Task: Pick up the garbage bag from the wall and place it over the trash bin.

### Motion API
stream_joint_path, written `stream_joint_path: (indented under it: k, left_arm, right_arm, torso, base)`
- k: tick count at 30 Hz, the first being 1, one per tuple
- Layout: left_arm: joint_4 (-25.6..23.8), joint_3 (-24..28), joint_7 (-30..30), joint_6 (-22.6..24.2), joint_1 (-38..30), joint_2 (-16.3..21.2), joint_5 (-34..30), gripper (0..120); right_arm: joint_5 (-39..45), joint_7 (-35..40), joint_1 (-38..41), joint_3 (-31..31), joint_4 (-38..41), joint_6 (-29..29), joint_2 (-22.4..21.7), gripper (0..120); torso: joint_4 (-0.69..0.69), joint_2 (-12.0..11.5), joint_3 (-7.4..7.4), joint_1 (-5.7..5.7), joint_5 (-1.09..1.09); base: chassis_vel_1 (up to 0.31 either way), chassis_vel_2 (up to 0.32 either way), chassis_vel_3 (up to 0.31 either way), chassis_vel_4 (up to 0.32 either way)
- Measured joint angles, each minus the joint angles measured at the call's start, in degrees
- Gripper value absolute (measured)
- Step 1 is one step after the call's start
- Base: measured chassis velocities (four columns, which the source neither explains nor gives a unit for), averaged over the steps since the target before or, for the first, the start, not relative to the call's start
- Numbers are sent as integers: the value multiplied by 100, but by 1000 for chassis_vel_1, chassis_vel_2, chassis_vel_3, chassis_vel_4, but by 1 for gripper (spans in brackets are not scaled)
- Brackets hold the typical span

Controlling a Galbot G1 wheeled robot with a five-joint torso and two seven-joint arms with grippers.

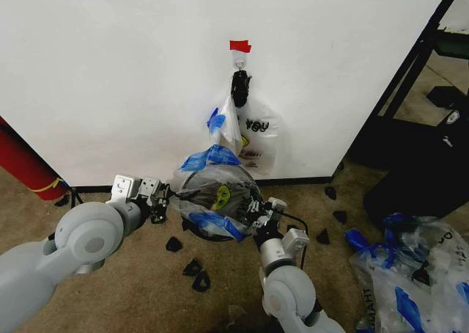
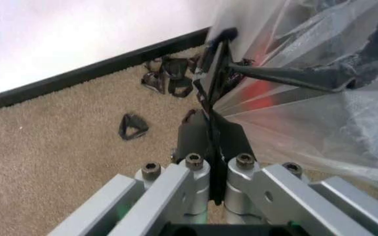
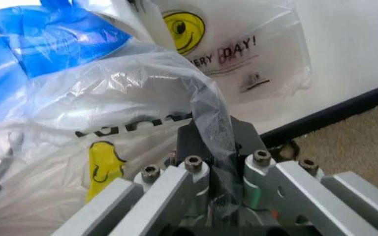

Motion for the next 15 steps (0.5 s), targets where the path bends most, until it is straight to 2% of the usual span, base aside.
stream_joint_path:
  k: [8, 15]
  left_arm:
    - [53, -5, 280, 0, 200, 80, 239, 0]
    - [265, 61, 627, 0, 370, -27, 584, 0]
  right_arm:
    - [636, -19, 9, 166, 59, -60, -90, 0]
    - [1151, -16, 30, 245, 167, -178, -137, 0]
  torso:
    - [0, 0, 0, 0, 1]
    - [0, 0, 0, 1, 0]
  base:
    - [0, 0, 0, 0]
    - [0, 0, 0, 0]
